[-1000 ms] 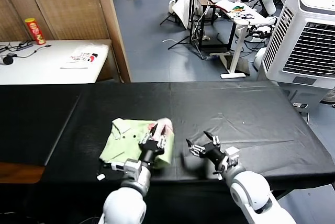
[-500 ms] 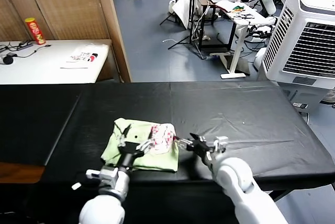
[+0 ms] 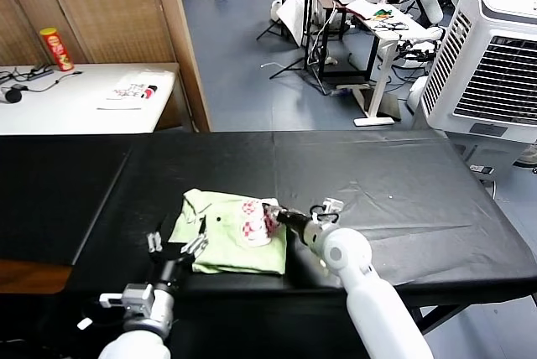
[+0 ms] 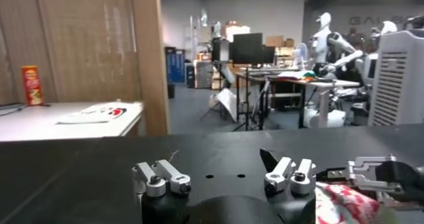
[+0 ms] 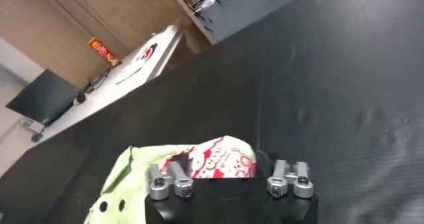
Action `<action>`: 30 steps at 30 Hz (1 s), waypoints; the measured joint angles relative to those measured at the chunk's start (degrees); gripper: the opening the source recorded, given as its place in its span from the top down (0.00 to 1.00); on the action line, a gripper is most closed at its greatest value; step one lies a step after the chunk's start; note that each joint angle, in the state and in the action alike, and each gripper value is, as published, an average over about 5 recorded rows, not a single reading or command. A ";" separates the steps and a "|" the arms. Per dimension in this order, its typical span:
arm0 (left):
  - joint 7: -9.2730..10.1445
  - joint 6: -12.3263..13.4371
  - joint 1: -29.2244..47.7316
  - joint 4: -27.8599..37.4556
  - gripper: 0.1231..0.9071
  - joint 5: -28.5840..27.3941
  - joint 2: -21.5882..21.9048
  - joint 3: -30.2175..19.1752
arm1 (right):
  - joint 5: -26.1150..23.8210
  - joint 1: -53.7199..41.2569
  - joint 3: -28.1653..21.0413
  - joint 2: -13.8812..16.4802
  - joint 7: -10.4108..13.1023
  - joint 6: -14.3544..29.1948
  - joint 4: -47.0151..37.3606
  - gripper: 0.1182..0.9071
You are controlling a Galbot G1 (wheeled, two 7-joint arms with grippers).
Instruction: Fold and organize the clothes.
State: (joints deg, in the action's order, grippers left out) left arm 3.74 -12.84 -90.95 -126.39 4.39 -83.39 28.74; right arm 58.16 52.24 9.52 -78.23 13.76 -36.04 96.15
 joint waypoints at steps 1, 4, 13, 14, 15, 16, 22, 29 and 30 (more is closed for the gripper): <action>0.01 0.08 -0.16 -0.01 0.14 0.03 -0.07 0.14 | -0.36 -0.13 0.02 0.00 -0.26 0.08 -0.23 0.68; 0.03 0.36 -0.48 0.03 0.14 0.06 -0.30 0.39 | -3.37 -0.74 -0.07 0.30 -2.52 1.06 -1.00 0.88; 0.03 1.64 -0.90 1.12 0.14 0.14 -0.65 0.79 | -28.98 -5.17 -3.39 5.85 -17.69 7.72 -5.21 0.96; 0.02 1.77 -0.93 1.27 0.14 0.19 -0.62 0.87 | -31.67 -5.60 -3.80 6.78 -19.21 8.63 -5.65 0.96; 0.02 1.90 -0.95 1.41 0.14 0.24 -0.57 0.94 | -34.29 -5.90 -4.16 7.69 -20.64 9.68 -6.02 0.96; 0.01 2.05 -0.96 1.53 0.14 0.32 -0.49 0.99 | -37.01 -6.08 -4.45 8.63 -22.06 10.94 -6.31 0.96; 0.01 3.38 -1.17 2.05 0.14 1.53 0.33 1.10 | -47.66 -4.80 -4.14 13.60 -26.46 20.76 -5.33 0.79; 0.90 7.12 -1.63 3.47 0.14 3.89 2.59 1.16 | -50.18 3.70 0.30 18.79 -23.32 28.05 4.20 0.31; 1.00 7.78 -1.76 3.65 0.14 4.18 3.04 1.20 | -50.16 5.82 1.42 19.21 -22.53 28.37 6.14 0.25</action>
State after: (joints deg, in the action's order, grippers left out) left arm 4.74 -5.06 -92.71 -122.74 8.57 -80.35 29.93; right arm 8.00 58.06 10.94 -59.03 -8.77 -7.67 102.29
